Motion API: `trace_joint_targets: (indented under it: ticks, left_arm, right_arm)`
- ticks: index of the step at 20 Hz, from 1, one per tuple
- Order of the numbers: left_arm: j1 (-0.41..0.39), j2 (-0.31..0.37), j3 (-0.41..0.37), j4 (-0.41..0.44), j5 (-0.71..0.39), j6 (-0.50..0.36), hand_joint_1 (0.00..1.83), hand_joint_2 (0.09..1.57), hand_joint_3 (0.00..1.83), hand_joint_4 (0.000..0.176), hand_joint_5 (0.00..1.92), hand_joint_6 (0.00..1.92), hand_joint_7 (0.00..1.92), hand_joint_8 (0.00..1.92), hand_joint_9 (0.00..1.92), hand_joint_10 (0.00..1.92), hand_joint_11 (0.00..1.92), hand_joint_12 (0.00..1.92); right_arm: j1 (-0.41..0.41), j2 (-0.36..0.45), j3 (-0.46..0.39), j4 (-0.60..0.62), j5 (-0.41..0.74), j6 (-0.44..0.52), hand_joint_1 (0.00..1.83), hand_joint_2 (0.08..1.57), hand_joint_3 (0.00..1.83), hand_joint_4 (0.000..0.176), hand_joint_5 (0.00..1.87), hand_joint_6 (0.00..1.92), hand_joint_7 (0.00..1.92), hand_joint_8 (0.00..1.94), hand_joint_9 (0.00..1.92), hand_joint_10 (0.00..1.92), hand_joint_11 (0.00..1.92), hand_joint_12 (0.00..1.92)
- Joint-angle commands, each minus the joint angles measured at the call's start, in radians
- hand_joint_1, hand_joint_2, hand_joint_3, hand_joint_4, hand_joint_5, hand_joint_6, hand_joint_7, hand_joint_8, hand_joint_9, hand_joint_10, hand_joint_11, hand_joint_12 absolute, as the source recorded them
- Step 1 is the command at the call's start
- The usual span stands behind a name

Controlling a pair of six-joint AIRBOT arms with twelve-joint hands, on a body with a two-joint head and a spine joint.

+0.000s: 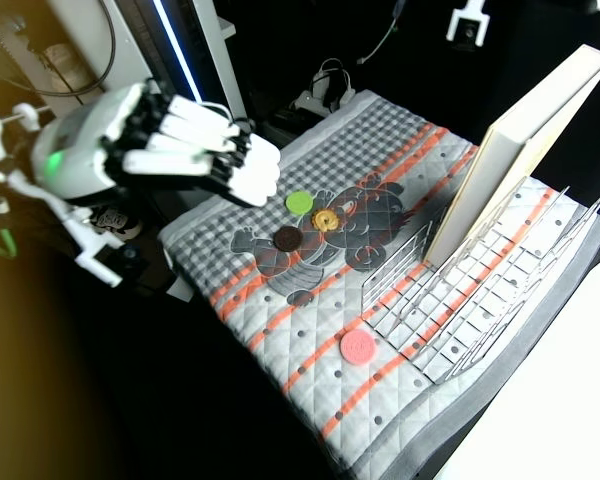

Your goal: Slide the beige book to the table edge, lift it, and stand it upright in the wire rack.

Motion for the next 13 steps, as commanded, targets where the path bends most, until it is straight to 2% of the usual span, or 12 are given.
trace_joint_targets:
  ticks: [1,2,3,4,5,6,7,8,10,11,12,13]
  left_arm:
    - [0.016,0.009,-0.008,-0.052,-0.192,-0.005,0.27,1.18,0.0,0.107,0.06,0.0,0.08,0.0,0.14,0.0,0.0,0.33]
    - [0.067,0.006,-0.023,-0.073,-0.238,-0.005,0.25,1.18,0.0,0.093,0.04,0.0,0.08,0.0,0.11,0.0,0.0,0.27]
    - [0.124,0.002,-0.042,-0.099,-0.297,-0.007,0.25,1.18,0.0,0.093,0.04,0.0,0.08,0.0,0.11,0.0,0.0,0.27]
    - [0.157,0.0,-0.055,-0.121,-0.319,-0.019,0.29,1.16,0.0,0.08,0.18,0.0,0.15,0.0,0.15,0.0,0.0,0.44]
    - [0.167,-0.004,-0.062,-0.124,-0.319,-0.03,0.23,1.18,0.0,0.043,0.19,0.0,0.16,0.0,0.15,0.0,0.0,0.4]
    - [0.177,-0.012,-0.064,-0.124,-0.319,-0.046,0.2,1.18,0.0,0.016,0.17,0.0,0.16,0.0,0.14,0.0,0.0,0.35]
    - [0.186,-0.019,-0.064,-0.13,-0.319,-0.058,0.19,1.17,0.0,0.018,0.17,0.0,0.17,0.01,0.14,0.0,0.0,0.34]
    - [0.197,-0.03,-0.064,-0.142,-0.319,-0.073,0.26,1.14,0.0,0.01,0.18,0.0,0.18,0.01,0.15,0.0,0.01,0.35]
    - [0.206,-0.049,-0.063,-0.151,-0.319,-0.089,0.31,1.12,0.0,0.009,0.18,0.0,0.19,0.01,0.16,0.01,0.0,0.35]
    - [0.205,-0.052,-0.062,-0.151,-0.319,-0.091,0.34,1.09,0.0,0.034,0.15,0.0,0.19,0.0,0.17,0.0,0.0,0.34]
    - [0.203,-0.052,-0.063,-0.151,-0.319,-0.091,0.37,1.08,0.0,0.074,0.07,0.0,0.18,0.0,0.15,0.0,0.02,0.28]
    - [0.199,-0.052,-0.062,-0.151,-0.319,-0.09,0.37,1.08,0.0,0.074,0.07,0.0,0.18,0.0,0.15,0.0,0.02,0.28]
  right_arm:
    - [-0.01,0.005,-0.003,0.054,0.202,-0.007,0.18,1.3,0.0,0.0,0.4,0.0,0.42,0.0,0.44,0.0,0.24,0.36]
    - [-0.039,0.005,-0.006,0.087,0.252,-0.008,0.25,1.27,0.0,0.0,0.38,0.0,0.45,0.0,0.46,0.0,0.31,0.22]
    - [-0.078,0.006,-0.013,0.123,0.291,-0.007,0.25,1.27,0.0,0.0,0.38,0.0,0.45,0.0,0.46,0.0,0.31,0.22]
    - [-0.087,0.009,-0.022,0.145,0.291,-0.007,0.33,1.26,0.01,0.022,0.33,0.0,0.43,0.0,0.44,0.0,0.34,0.11]
    - [-0.089,0.004,-0.025,0.145,0.291,-0.008,0.35,1.28,0.01,0.031,0.33,0.0,0.44,0.0,0.44,0.0,0.33,0.09]
    - [-0.093,-0.003,-0.025,0.145,0.291,-0.008,0.36,1.29,0.01,0.043,0.33,0.0,0.45,0.01,0.45,0.0,0.34,0.09]
    - [-0.093,-0.006,-0.024,0.146,0.291,-0.008,0.36,1.3,0.01,0.041,0.33,0.0,0.45,0.0,0.44,0.0,0.35,0.09]
    - [-0.094,-0.011,-0.024,0.146,0.291,-0.008,0.36,1.3,0.01,0.049,0.28,0.0,0.43,0.0,0.43,0.0,0.33,0.08]
    - [-0.094,-0.019,-0.022,0.146,0.291,-0.008,0.39,1.28,0.0,0.05,0.25,0.0,0.43,0.0,0.43,0.0,0.33,0.07]
    - [-0.093,-0.021,-0.021,0.146,0.291,-0.008,0.41,1.27,0.0,0.041,0.22,0.0,0.43,0.0,0.44,0.0,0.34,0.07]
    - [-0.093,-0.025,-0.019,0.146,0.291,-0.007,0.47,1.25,0.0,0.051,0.21,0.0,0.42,0.0,0.46,0.0,0.37,0.03]
    - [-0.09,-0.03,-0.017,0.145,0.291,-0.007,0.47,1.25,0.0,0.051,0.21,0.0,0.42,0.0,0.46,0.0,0.37,0.03]
